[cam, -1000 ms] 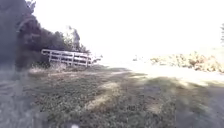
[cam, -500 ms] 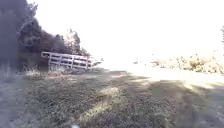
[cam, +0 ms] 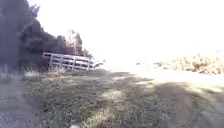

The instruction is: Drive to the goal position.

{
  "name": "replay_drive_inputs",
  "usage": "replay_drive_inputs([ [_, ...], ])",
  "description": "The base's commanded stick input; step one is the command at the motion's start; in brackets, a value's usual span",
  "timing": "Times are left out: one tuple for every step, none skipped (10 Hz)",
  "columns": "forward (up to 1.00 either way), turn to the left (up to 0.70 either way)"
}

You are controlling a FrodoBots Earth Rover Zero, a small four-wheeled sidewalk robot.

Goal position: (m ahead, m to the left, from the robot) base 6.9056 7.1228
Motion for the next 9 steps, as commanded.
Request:
replay_drive_inputs([
  [0.45, -0.08],
  [0.45, -0.2],
  [0.45, -0.27],
  [0.45, -0.26],
  [0.45, -0.25],
  [0.45, -0.25],
  [0.45, -0.25],
  [0.45, -0.25],
  [0.45, -0.25],
])
